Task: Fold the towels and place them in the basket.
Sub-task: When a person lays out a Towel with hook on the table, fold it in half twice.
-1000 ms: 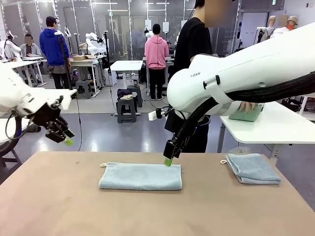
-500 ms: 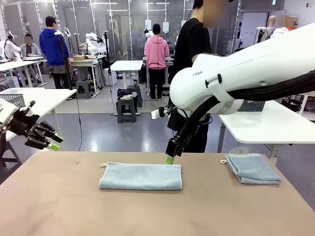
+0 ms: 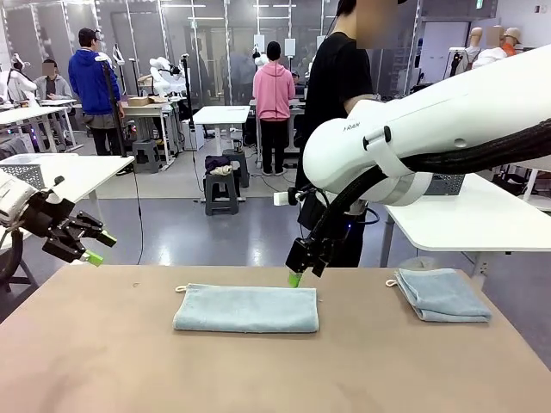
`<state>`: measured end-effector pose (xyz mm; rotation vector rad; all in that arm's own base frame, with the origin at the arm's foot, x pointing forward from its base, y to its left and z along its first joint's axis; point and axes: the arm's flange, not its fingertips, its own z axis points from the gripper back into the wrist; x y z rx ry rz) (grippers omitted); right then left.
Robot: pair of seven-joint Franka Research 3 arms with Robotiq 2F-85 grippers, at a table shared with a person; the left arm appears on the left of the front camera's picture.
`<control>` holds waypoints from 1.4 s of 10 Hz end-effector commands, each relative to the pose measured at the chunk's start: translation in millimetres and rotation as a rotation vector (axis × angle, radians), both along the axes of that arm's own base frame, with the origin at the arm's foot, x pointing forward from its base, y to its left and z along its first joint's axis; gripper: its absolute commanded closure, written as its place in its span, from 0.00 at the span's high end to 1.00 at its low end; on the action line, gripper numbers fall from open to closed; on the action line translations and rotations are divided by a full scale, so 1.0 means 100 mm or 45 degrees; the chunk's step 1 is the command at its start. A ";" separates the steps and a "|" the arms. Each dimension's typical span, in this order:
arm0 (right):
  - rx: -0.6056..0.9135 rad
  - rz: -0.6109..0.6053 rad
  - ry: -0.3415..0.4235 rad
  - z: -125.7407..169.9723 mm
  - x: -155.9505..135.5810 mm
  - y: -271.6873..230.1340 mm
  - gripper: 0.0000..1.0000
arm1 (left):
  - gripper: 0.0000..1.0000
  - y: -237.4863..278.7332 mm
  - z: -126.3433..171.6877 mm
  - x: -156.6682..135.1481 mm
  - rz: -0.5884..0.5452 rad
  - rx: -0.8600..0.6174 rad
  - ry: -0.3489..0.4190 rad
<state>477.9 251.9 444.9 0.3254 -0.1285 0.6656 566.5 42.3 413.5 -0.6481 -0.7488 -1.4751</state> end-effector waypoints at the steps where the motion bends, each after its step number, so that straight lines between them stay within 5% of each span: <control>1: 0.062 -0.242 0.029 -0.09 -0.22 0.00 0.92 | 1.00 0.00 0.02 0.09 -0.013 -0.067 0.012; 2: 0.046 -0.301 0.031 -0.16 -0.25 0.02 1.00 | 1.00 -0.01 0.00 0.09 0.007 -0.081 -0.001; 4: 0.109 -0.518 0.082 -0.28 -0.28 0.05 1.00 | 1.00 0.00 -0.05 0.09 0.008 -0.106 0.018; 10: 0.081 -0.466 0.097 -0.29 -0.23 0.01 1.00 | 1.00 -0.02 -0.07 0.06 0.014 -0.056 0.021; 14: -0.072 -0.727 0.015 -0.60 -0.03 0.19 1.00 | 1.00 -0.02 -0.07 0.06 0.014 -0.056 0.021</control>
